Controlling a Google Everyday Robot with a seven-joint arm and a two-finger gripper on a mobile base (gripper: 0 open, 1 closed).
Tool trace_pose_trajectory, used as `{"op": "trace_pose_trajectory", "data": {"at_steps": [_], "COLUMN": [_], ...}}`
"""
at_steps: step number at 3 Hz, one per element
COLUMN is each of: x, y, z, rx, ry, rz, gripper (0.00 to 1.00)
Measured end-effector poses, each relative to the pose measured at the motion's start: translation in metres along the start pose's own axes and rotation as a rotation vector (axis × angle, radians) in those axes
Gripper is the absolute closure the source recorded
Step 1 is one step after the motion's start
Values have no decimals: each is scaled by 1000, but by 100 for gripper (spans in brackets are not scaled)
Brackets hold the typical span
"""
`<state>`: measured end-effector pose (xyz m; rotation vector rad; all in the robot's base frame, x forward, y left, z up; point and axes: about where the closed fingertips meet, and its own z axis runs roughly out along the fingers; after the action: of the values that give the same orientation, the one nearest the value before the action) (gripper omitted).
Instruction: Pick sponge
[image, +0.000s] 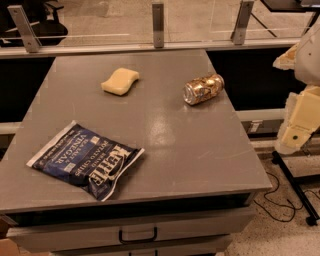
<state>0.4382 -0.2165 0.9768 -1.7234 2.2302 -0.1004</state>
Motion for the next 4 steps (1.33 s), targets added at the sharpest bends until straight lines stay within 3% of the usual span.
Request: {"op": "trace_pose_trajectory", "data": {"at_steps": [1,2,3,4], "x": [0,-20,-71,-152], "y": [0,-19,-57,-85], "z": [0,8,29,50], "rx": [0,11,24,9], "ry": [0,-46,-129,-239], "rz": [0,-41,-123,-217], "gripper": [0,0,0,0]}}
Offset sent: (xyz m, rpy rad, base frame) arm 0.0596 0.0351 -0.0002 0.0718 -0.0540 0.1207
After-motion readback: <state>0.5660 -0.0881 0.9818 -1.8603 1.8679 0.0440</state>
